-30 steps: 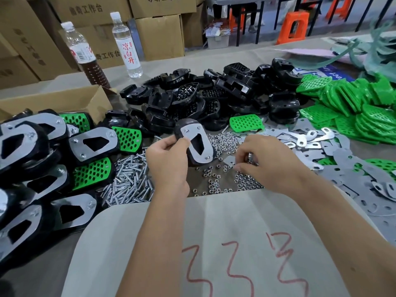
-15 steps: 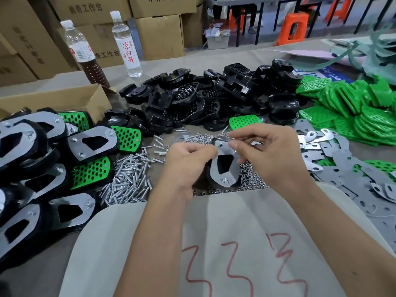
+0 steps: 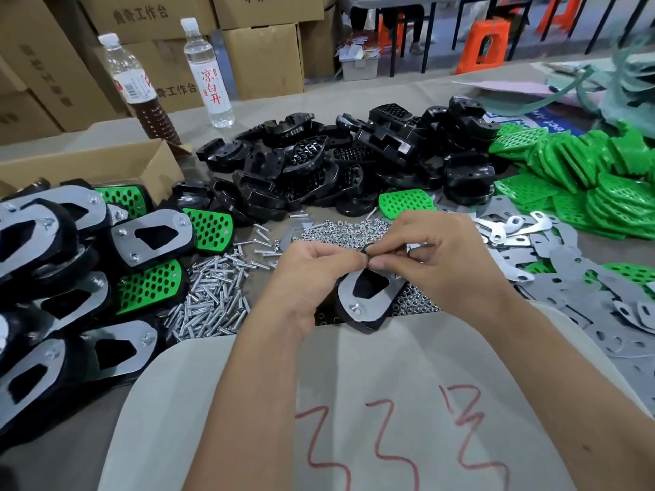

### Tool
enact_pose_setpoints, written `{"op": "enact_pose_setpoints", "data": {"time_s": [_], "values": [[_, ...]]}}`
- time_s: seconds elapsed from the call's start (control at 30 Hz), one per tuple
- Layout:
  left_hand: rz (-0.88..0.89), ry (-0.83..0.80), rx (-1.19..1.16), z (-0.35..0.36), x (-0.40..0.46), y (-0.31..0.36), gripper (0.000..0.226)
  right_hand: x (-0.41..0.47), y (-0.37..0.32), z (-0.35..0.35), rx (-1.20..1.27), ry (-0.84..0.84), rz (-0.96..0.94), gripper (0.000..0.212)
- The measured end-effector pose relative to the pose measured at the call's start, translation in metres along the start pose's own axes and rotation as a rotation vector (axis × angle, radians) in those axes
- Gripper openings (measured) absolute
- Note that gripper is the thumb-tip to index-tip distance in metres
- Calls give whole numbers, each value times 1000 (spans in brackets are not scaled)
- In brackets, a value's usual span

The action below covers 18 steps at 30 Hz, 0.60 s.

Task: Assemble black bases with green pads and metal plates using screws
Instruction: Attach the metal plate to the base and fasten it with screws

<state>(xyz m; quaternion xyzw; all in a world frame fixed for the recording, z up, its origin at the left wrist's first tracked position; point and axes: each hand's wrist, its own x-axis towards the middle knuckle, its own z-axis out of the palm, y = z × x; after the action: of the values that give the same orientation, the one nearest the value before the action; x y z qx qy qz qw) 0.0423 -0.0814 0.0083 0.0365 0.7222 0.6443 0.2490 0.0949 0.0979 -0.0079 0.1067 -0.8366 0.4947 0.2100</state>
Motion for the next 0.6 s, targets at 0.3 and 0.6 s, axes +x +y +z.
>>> {"op": "enact_pose_setpoints", "data": {"time_s": [0.3,0.6], "values": [[-45,12,-22,1,2,-1,6,-2,6,3,-86,60,-23,23],[-45,8,-18,0,3,-1,4,-3,0,8,31,183,2,32]]}}
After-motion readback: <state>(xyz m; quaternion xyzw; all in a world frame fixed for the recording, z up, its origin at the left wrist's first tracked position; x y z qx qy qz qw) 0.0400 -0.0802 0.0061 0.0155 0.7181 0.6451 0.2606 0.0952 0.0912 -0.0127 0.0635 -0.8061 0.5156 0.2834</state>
